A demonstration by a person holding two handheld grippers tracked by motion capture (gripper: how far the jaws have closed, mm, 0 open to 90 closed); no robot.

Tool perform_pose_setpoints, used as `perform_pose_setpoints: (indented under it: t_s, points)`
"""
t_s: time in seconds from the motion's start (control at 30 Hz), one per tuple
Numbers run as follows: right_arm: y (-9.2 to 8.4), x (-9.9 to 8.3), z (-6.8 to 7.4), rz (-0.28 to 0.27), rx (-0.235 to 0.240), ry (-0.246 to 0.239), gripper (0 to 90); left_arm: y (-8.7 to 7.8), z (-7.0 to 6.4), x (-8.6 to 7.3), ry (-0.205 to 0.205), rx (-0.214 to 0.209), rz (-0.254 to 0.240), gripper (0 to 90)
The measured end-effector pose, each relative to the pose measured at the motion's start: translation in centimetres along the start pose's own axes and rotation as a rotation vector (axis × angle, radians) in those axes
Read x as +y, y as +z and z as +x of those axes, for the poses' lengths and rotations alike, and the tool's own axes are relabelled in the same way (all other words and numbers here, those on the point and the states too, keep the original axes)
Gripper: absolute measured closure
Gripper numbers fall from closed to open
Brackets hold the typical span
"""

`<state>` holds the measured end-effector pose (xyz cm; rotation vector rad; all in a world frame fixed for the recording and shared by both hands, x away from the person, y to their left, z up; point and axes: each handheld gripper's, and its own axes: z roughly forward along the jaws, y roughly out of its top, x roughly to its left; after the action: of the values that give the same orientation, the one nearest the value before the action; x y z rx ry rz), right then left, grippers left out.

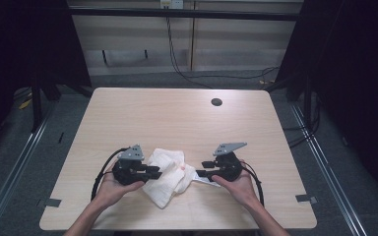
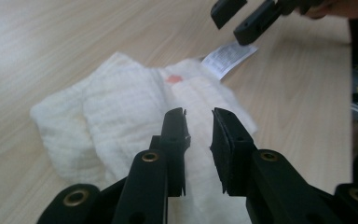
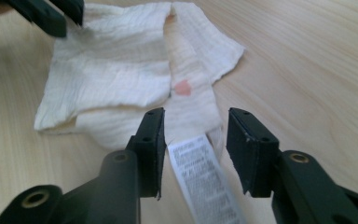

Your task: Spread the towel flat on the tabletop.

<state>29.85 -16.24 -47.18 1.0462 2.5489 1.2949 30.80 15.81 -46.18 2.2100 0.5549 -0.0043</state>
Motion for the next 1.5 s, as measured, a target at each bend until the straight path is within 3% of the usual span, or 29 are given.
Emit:
perform_pose_setpoints:
  t_s: [0.13, 0.2, 0.4, 0.57, 0.63, 0.7, 0.73, 0.77, 0.9, 1.0, 1.07, 1.2, 1.4, 1.43, 1.5]
  points:
    - [2.1, 0.0, -1.1, 0.007, 0.014, 0.037, 61.1, 1.6, -0.2, -0.8, -0.032, 0.004, 0.035, 71.8]
    - [3.2, -0.3, -1.5, 0.016, 0.021, 0.03, 62.3, 2.1, -0.1, -0.9, -0.023, 0.006, 0.074, 68.2]
    - [4.5, -0.3, -1.3, 0.046, 0.006, 0.001, 62.9, 2.6, 0.2, -1.2, -0.04, 0.006, 0.083, 63.6]
    - [4.4, -0.3, -1.1, 0.055, 0.004, -0.003, 63.7, 1.5, -0.6, -0.3, -0.033, -0.005, 0.042, 60.5]
    - [4.4, -0.4, -1.0, 0.054, 0.008, -0.019, 67.5, 1.2, -1.1, 0.3, -0.02, 0.0, 0.01, 60.3]
    - [4.5, -0.3, -0.8, 0.059, 0.009, -0.022, 76.2, 1.3, -1.4, 0.9, -0.008, -0.031, 0.004, 61.6]
    - [4.6, -0.3, -0.8, 0.059, 0.003, -0.022, 79.1, 1.5, -1.6, 1.2, 0.015, -0.039, 0.015, 63.2]
    - [4.6, -0.3, -0.8, 0.059, 0.01, 0.001, 82.0, 1.8, -1.5, 1.5, 0.014, -0.05, 0.02, 64.4]
    - [4.5, -0.2, -0.9, 0.048, 0.008, 0.013, 85.6, 3.5, -1.1, 2.5, -0.012, -0.062, 0.027, 64.5]
    - [3.8, -0.1, -1.1, 0.023, 0.005, 0.025, 86.0, 5.4, -1.2, 3.2, 0.002, -0.045, 0.044, 60.6]
    - [3.5, -0.1, -1.3, 0.011, 0.004, 0.039, 86.0, 6.1, -1.1, 3.3, 0.013, -0.036, 0.053, 63.5]
    - [3.0, 0.0, -1.4, -0.002, -0.003, 0.039, 86.1, 7.0, -0.7, 3.5, -0.011, -0.035, 0.038, 65.6]
    - [3.2, -0.1, -1.4, 0.002, 0.0, 0.038, 86.0, 8.3, -0.9, 3.2, 0.002, -0.004, 0.092, 62.9]
    - [3.2, -0.1, -1.4, 0.002, 0.0, 0.037, 85.9, 8.5, -0.9, 3.0, -0.017, -0.005, 0.075, 61.9]
    - [3.1, -0.1, -1.5, 0.001, 0.002, 0.038, 85.9, 8.6, -0.8, 2.9, -0.009, -0.014, 0.073, 59.5]
